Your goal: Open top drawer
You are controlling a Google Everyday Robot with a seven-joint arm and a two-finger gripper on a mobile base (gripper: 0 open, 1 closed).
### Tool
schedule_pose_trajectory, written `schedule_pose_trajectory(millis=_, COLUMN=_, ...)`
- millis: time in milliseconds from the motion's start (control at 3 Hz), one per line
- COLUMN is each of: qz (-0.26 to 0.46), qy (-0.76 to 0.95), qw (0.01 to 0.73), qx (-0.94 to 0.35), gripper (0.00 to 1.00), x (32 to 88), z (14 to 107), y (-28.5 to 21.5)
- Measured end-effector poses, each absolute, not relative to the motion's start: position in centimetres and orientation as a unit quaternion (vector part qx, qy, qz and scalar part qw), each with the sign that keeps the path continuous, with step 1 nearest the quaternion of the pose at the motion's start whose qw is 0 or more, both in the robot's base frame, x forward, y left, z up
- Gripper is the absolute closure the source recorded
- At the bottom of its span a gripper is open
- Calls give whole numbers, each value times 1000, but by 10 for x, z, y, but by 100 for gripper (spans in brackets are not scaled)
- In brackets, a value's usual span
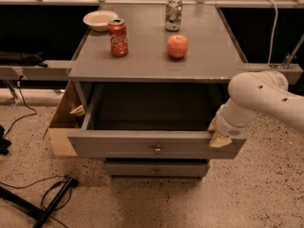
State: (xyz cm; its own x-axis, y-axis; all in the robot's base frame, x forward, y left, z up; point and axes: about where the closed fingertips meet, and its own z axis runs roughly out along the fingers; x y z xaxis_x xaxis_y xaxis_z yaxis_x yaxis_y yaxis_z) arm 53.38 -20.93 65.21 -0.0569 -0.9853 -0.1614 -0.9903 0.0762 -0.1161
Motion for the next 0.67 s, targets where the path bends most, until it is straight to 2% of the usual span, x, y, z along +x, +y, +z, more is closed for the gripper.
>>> schedule_pose_trajectory(millis=333, qz=23, qy=715, qw=106, qx=-691, gripper=100, x=523, z=653, y=-209)
schedule_pose_trajectory(millis=667, qz=33, qy=706, qw=113, qx=-698, gripper=83, x=509, z=655, y=-202)
